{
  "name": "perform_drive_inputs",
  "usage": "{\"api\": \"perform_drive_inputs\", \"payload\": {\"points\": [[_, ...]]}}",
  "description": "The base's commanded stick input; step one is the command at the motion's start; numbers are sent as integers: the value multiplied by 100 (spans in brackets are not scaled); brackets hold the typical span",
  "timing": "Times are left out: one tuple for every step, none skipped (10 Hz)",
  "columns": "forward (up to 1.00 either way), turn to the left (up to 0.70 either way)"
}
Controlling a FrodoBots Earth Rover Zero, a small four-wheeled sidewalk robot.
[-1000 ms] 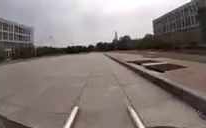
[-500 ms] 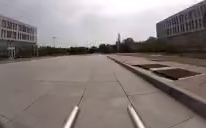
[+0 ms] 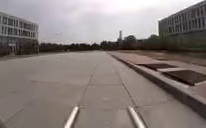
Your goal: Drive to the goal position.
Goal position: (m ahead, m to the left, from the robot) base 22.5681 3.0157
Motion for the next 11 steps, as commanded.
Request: {"api": "perform_drive_inputs", "payload": {"points": [[68, 0], [68, 0], [68, 0], [68, 0], [68, 0], [68, 0], [68, -5], [68, -24], [68, -25], [68, -25], [68, -30]]}}
